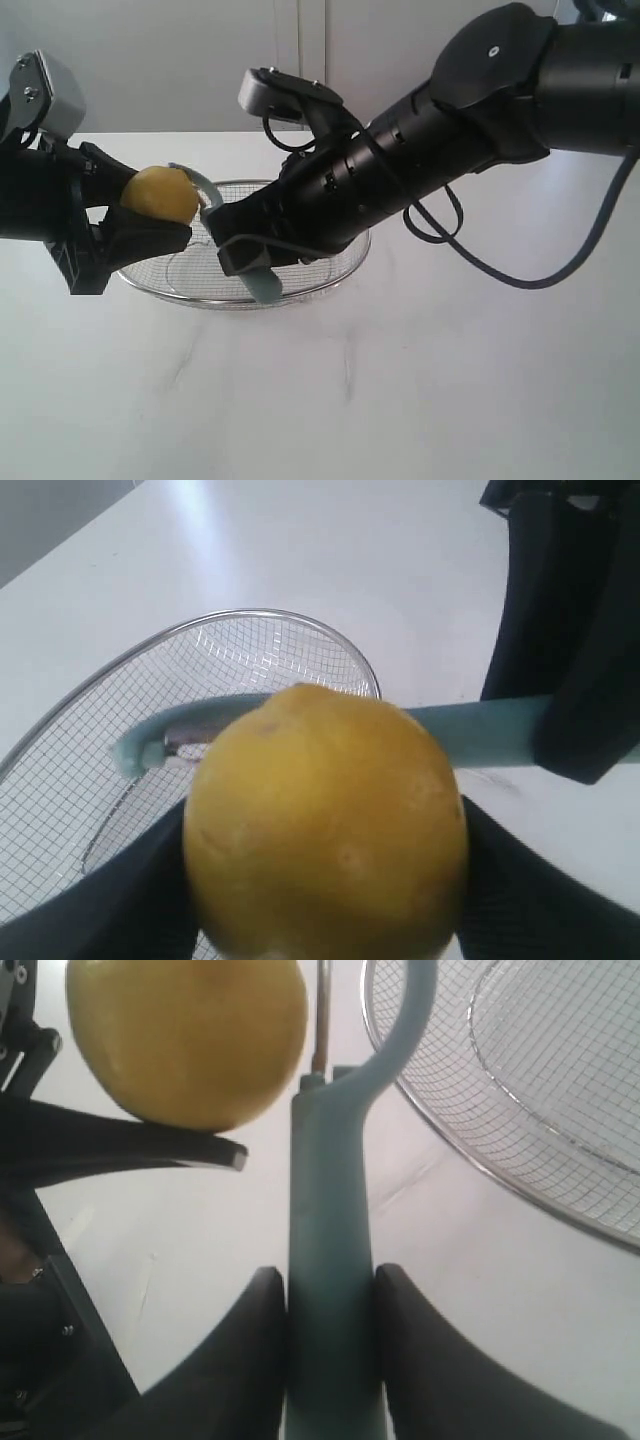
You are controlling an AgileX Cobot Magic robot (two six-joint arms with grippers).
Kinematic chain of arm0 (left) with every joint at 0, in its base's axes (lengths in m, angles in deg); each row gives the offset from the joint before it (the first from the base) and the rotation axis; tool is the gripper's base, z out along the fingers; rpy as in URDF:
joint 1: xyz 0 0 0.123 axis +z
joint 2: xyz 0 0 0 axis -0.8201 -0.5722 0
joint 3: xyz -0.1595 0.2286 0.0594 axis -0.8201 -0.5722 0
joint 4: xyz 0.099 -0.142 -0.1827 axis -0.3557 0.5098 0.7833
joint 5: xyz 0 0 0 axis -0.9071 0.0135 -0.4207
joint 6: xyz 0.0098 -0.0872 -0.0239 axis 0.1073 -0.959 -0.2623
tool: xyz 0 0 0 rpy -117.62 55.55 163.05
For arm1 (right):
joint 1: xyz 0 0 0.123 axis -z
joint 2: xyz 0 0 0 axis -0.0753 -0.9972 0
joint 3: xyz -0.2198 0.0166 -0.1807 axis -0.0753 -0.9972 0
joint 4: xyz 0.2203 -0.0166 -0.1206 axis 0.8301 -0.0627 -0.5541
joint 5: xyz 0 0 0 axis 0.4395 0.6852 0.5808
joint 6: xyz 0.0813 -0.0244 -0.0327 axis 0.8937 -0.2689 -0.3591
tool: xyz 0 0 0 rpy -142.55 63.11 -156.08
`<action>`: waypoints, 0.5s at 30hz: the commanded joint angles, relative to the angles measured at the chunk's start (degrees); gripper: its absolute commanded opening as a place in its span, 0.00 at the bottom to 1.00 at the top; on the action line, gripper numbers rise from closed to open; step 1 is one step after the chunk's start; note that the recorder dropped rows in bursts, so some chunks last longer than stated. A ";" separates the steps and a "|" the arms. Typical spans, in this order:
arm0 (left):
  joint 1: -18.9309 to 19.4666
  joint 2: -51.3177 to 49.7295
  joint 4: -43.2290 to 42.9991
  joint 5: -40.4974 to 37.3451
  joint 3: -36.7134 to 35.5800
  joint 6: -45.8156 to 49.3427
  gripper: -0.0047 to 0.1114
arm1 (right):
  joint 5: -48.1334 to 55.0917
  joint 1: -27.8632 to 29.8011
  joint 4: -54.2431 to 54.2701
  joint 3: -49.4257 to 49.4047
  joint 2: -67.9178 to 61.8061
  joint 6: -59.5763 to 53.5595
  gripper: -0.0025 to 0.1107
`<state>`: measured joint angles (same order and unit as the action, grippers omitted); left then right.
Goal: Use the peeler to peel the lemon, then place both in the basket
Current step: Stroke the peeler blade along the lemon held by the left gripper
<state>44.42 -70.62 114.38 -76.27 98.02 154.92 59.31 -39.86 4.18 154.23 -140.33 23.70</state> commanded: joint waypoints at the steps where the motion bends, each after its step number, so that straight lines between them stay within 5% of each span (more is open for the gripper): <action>1: 0.06 0.21 1.43 -1.16 -0.33 -0.23 0.04 | -1.19 0.21 -0.71 0.08 1.38 0.72 0.02; 15: 0.06 0.21 1.43 -1.16 -0.33 -0.23 0.04 | -4.89 0.21 -7.61 0.08 4.50 7.30 0.02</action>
<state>44.42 -70.62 114.38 -76.27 98.02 154.92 55.11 -39.86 -0.72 154.23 -136.33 28.68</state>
